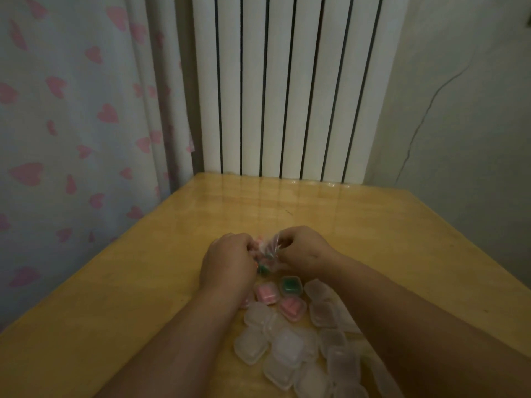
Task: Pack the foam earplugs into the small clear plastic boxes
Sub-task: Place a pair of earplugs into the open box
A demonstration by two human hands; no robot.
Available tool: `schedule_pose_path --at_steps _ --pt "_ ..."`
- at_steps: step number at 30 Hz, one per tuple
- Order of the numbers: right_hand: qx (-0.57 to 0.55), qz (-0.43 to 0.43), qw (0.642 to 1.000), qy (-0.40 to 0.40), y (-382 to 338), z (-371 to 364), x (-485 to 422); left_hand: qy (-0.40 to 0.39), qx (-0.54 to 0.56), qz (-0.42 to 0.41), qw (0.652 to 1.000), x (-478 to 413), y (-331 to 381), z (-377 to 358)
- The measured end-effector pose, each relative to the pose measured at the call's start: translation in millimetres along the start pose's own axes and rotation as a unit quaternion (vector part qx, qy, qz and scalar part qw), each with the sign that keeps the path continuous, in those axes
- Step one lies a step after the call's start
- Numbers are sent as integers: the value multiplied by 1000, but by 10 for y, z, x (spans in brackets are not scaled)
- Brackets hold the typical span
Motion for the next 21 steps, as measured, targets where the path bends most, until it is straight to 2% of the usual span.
schedule_pose_path --at_steps 3,8,11,17,21 --pt "7 -4 998 -64 -4 -50 42 1 5 -2 1000 8 12 8" --pt "90 19 993 -73 -96 -86 60 -7 -8 -12 1000 2 1 -4" --pt "142 46 980 -130 -211 -115 89 -10 -16 -13 1000 4 -5 -4" --pt "137 60 981 -123 -137 -163 86 -17 -18 -11 1000 17 4 16" --pt "57 67 992 -87 -105 -152 102 -13 -18 -14 1000 26 10 19"
Point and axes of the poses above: each hand's wrist, its own x-axis away from the middle knuckle, its own z-axis out of the back of the hand, y = z × x, the point moved 3 cm from there along -x, towards the middle knuckle, and after that the axes turned 9 degrees about z, right-handed, at the moved point
